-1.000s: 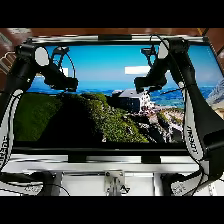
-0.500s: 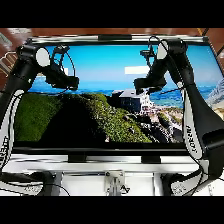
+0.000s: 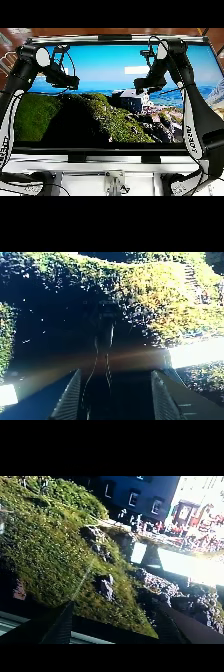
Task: Fold the shirts.
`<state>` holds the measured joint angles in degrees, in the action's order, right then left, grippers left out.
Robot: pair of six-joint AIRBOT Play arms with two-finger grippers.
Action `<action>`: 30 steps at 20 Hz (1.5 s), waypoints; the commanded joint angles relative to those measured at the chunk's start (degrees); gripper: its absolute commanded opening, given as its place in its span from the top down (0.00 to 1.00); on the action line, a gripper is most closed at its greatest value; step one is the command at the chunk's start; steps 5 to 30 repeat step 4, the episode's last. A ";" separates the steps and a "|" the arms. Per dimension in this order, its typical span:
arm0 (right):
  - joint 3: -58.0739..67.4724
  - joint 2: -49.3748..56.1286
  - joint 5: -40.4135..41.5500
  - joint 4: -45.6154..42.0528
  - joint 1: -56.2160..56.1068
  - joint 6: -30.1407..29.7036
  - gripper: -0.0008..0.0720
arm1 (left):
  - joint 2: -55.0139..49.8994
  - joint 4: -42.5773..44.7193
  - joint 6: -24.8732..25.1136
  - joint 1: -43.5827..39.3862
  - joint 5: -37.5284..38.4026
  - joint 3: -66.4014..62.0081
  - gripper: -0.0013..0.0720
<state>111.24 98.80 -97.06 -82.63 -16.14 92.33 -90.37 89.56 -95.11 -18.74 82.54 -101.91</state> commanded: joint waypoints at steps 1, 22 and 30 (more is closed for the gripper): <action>0.00 0.02 -0.04 0.02 -0.04 0.02 0.16 | -0.02 0.02 0.09 0.15 0.55 0.02 0.25; 0.00 0.02 -0.04 0.02 -0.04 0.02 0.16 | -0.02 0.00 0.09 0.15 0.52 0.02 0.25; 0.00 0.02 -0.04 0.02 -0.04 0.02 0.16 | -0.02 0.00 0.09 0.15 0.52 0.02 0.25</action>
